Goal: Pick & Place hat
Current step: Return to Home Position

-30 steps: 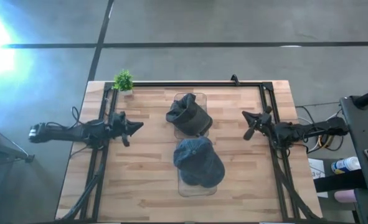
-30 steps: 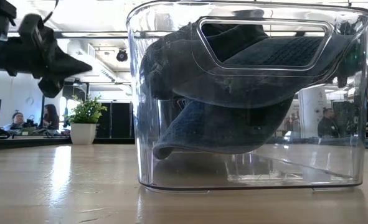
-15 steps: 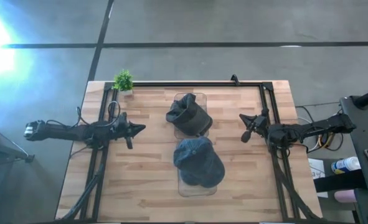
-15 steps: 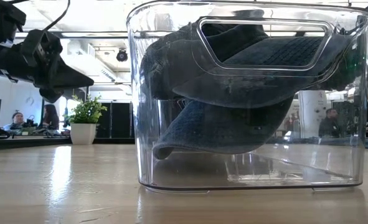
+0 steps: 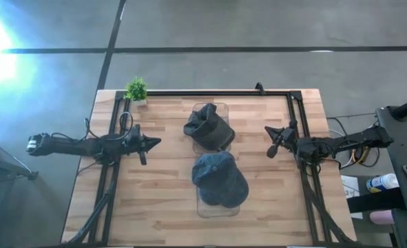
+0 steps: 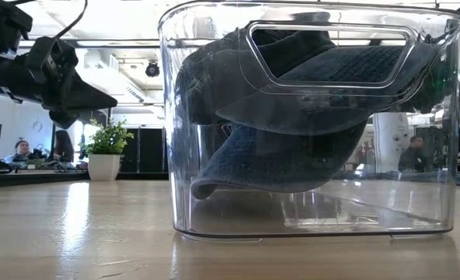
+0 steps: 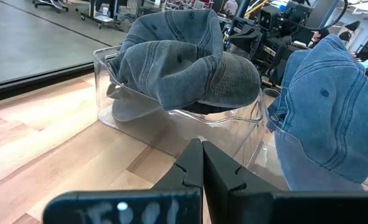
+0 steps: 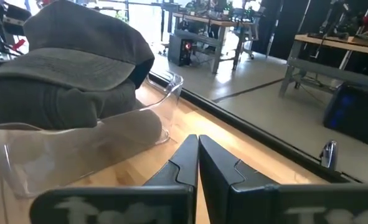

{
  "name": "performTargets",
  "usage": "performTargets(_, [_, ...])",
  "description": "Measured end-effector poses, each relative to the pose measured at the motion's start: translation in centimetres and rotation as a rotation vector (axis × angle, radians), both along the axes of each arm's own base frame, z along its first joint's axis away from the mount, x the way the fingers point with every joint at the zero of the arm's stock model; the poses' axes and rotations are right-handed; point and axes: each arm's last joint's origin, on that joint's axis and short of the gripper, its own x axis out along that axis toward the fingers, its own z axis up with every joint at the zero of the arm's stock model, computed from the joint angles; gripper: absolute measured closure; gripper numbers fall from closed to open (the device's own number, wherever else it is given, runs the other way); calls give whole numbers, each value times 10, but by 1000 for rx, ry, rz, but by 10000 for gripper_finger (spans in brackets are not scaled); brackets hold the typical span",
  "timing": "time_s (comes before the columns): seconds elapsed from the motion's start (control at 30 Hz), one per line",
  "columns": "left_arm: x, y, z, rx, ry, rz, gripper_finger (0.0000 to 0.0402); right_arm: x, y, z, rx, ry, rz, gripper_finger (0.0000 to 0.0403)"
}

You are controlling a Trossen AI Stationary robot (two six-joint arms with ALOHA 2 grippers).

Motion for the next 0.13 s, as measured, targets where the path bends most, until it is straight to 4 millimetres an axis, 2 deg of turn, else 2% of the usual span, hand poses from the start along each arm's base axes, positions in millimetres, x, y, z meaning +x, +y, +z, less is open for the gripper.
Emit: performTargets(0.13, [0, 0, 0, 0, 0, 0, 401, -1, -1, 2, -90, 61, 31, 394])
